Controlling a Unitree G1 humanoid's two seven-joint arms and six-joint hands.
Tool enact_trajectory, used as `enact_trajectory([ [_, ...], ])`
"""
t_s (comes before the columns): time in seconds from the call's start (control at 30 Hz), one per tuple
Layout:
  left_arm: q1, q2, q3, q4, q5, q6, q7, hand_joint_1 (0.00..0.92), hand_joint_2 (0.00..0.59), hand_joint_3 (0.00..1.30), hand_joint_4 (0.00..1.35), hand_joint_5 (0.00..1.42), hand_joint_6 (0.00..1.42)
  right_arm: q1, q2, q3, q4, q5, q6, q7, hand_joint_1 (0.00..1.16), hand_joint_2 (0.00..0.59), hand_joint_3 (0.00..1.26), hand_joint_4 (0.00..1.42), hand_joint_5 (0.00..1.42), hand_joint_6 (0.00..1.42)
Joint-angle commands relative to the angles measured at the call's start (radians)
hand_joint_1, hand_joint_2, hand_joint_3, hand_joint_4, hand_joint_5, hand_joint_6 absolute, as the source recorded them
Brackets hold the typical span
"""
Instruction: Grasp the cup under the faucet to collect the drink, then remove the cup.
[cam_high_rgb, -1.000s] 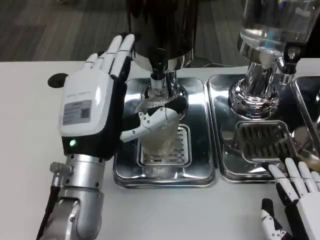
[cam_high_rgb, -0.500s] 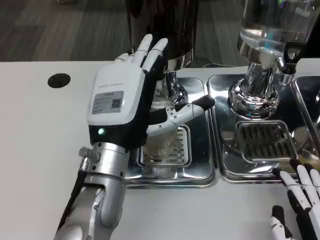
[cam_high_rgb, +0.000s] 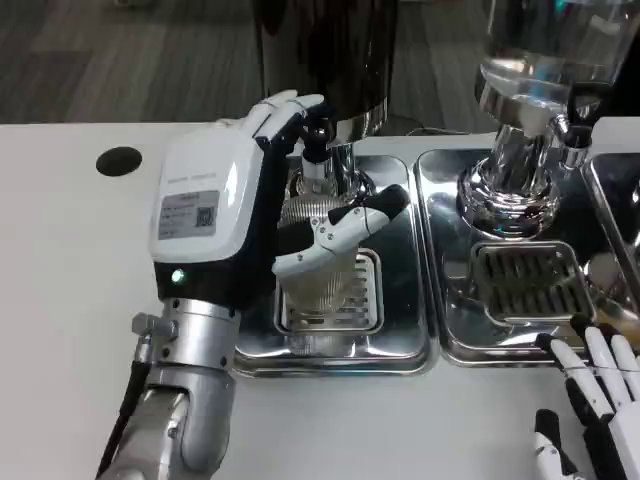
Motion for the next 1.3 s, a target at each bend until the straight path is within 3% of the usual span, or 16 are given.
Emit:
enact_trajectory([
  [0.03, 0.035, 0.009, -0.004, 0.017, -0.009, -0.004, -0.026, 0.009, 0.095, 0.41, 0.43, 0.52, 0.45, -0.002, 0.001, -0.002, -0.002, 0.002, -0.003, -0.002, 0.11, 0.518, 0.14, 0.0, 0.0, 0.06],
  [0.83, 0.08, 0.01, 0.014, 0.063, -0.009, -0.051, 0.013, 0.0, 0.093, 0.41, 0.39, 0.53, 0.48, -0.011, 0.005, 0.01, -0.007, 0.001, -0.001, 0.005, 0.11, 0.518, 0.14, 0.0, 0.0, 0.06],
  [1.3, 0.068, 0.013, -0.008, 0.073, 0.04, -0.04, 0.017, 0.0, 0.093, 0.41, 0.38, 0.53, 0.48, -0.011, 0.008, 0.008, 0.018, 0.015, -0.004, -0.002, 0.11, 0.518, 0.14, 0.0, 0.0, 0.06],
])
